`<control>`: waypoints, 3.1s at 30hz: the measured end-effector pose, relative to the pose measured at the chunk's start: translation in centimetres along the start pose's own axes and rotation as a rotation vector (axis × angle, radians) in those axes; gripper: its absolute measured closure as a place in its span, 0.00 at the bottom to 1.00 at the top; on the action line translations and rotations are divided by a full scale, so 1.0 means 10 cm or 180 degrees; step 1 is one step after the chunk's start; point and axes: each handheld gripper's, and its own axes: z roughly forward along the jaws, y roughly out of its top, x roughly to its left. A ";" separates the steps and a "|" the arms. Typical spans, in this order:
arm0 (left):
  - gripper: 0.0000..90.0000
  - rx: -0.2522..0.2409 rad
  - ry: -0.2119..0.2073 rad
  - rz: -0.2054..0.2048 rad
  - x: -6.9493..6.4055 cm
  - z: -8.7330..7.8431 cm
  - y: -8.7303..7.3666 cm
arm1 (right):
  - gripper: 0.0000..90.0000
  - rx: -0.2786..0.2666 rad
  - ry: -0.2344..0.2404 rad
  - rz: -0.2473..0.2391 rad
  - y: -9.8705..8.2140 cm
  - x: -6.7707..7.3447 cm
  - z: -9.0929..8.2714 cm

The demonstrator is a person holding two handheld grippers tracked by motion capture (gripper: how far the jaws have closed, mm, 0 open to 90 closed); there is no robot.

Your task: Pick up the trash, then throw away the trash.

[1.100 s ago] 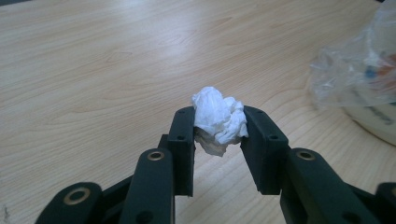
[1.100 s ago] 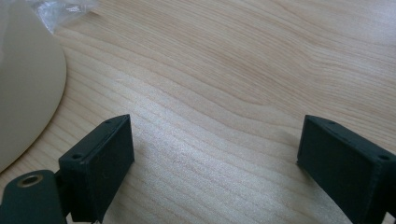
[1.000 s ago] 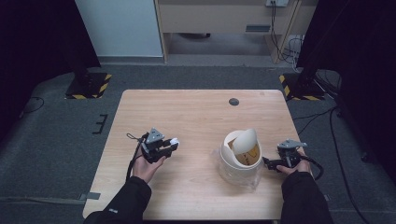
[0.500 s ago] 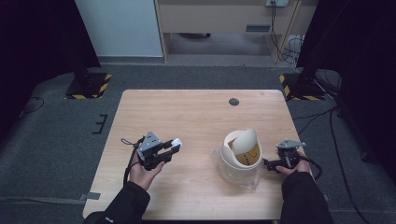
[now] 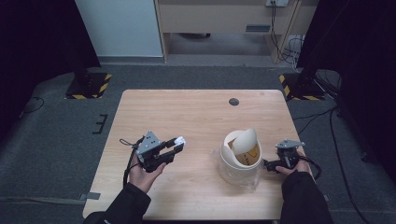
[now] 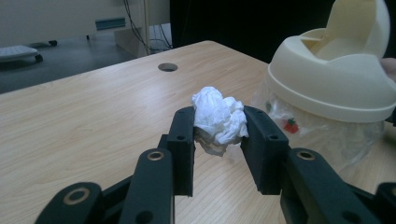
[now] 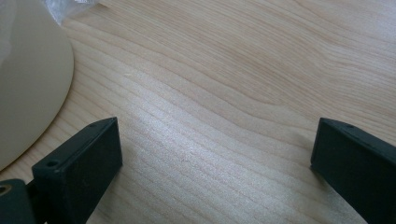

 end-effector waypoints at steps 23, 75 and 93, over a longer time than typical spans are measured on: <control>0.73 -0.0250 -0.0249 0.0129 -0.29 -0.06 0.18 | 0.02 0.0007 0.0006 0.0001 0.00 0.00 0.00; 0.73 -0.0214 -0.1095 0.0368 -1.35 0.40 0.38 | 0.01 0.0007 0.0011 -0.0027 0.00 0.00 0.00; 0.73 -0.0135 -0.1031 0.0399 -1.52 0.81 0.37 | 0.01 0.0010 0.0013 -0.0025 0.00 0.00 0.00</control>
